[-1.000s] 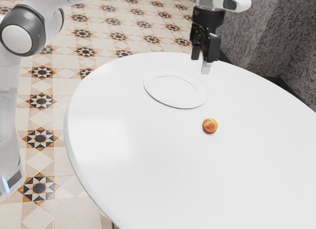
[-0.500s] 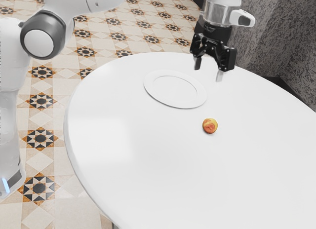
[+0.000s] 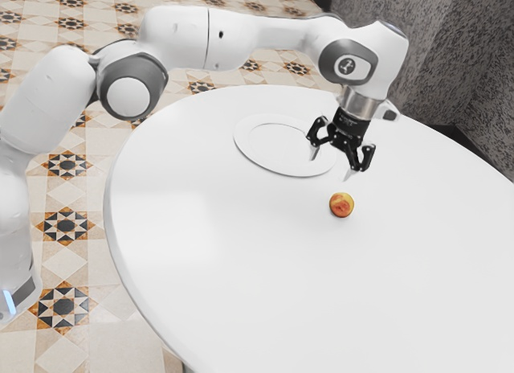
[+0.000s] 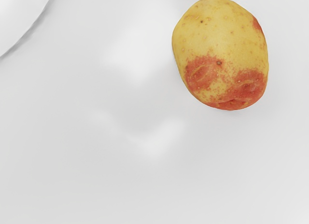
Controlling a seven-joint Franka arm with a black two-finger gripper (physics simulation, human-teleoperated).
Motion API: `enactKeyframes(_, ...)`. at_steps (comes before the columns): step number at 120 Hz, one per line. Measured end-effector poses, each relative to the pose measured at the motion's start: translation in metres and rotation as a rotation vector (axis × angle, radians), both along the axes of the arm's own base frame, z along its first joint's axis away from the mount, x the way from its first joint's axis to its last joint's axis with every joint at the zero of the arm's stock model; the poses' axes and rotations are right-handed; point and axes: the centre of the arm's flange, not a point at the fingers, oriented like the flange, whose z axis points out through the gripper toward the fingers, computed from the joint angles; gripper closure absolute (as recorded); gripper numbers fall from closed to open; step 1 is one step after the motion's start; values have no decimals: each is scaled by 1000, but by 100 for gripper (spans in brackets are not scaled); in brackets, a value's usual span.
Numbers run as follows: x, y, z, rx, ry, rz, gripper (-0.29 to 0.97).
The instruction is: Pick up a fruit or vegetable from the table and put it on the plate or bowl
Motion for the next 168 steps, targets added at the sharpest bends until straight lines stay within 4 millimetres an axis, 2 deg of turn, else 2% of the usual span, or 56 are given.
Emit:
enactKeyframes(19,16,21,-24,-7,-20,71,0)
enactKeyframes(29,21,33,-28,-18,-38,118,0)
enactKeyframes(42,26,33,-31,-52,-50,182,0)
enactKeyframes(62,41,30,-55,-90,-76,263,0)
enactKeyframes(74,48,32,-62,-101,-99,308,0)
enactKeyframes(82,51,36,-63,-103,-116,337,0)
enactKeyframes(90,53,47,-63,-103,-128,389,0)
enactKeyframes(102,54,48,-59,-117,-137,460,0)
enactKeyframes(135,41,21,-41,-145,-122,570,1)
enactKeyframes(153,37,29,-51,-172,-80,659,1)
enactKeyframes(168,38,44,-55,-189,-64,718,1)
